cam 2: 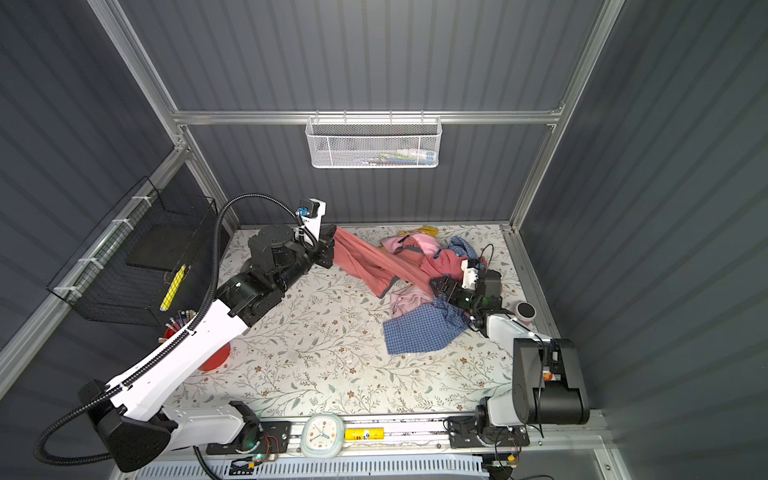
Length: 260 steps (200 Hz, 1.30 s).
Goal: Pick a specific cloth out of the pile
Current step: 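Grasp the grey-trimmed red-pink t-shirt with the left gripper and lift it, then carry the t-shirt away from the pile and lower it onto the table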
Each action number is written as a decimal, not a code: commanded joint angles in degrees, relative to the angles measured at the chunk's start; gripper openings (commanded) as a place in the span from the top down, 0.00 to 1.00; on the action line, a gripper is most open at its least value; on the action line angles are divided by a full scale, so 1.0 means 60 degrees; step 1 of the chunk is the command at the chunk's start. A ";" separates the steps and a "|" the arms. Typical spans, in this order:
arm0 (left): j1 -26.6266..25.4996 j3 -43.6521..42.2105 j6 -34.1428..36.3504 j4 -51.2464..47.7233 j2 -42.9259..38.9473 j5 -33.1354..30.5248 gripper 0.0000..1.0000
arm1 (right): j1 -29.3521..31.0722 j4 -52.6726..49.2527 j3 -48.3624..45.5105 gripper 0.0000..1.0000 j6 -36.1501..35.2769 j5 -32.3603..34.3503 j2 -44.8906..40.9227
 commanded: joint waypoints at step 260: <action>0.3532 0.1495 0.1493 -0.0203 0.0257 -0.1015 1.00 | -0.0131 -0.0776 -0.0118 0.01 -0.0346 0.0324 -0.0635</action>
